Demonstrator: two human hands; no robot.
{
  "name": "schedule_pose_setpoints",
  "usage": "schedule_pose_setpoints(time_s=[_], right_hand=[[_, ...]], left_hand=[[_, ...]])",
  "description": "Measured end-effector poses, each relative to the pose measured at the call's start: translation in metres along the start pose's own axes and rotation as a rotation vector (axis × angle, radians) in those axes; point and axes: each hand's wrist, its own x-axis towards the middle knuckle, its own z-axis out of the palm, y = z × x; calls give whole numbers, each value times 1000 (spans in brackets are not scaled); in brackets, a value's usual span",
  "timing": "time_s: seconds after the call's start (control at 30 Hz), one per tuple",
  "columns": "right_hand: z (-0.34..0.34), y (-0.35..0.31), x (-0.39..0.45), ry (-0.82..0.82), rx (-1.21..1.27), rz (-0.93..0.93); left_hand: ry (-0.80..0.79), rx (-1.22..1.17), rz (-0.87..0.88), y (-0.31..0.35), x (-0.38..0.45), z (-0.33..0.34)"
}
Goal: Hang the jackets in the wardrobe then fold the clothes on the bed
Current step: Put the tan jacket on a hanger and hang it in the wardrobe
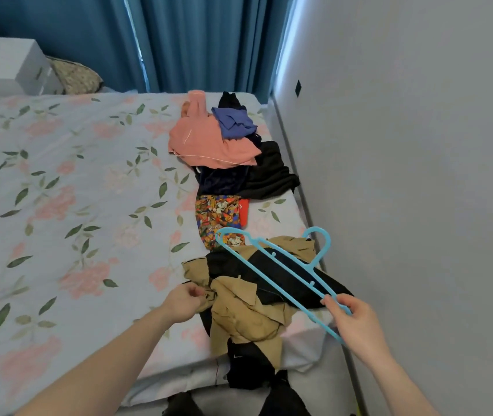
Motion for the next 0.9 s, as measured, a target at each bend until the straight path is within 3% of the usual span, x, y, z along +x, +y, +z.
schedule_pose_setpoints(time_s=[0.3, 0.57, 0.73, 0.9], right_hand=[[-60, 42, 145, -94, -63, -13], [-45, 82, 231, -125, -131, 23], [-18, 91, 251, -134, -169, 61], [-13, 74, 240, -197, -164, 43]], left_hand=[[93, -306, -300, 43, 75, 99], [140, -517, -461, 36, 154, 156], [246, -701, -485, 20, 186, 165], [522, -827, -381, 37, 134, 162]])
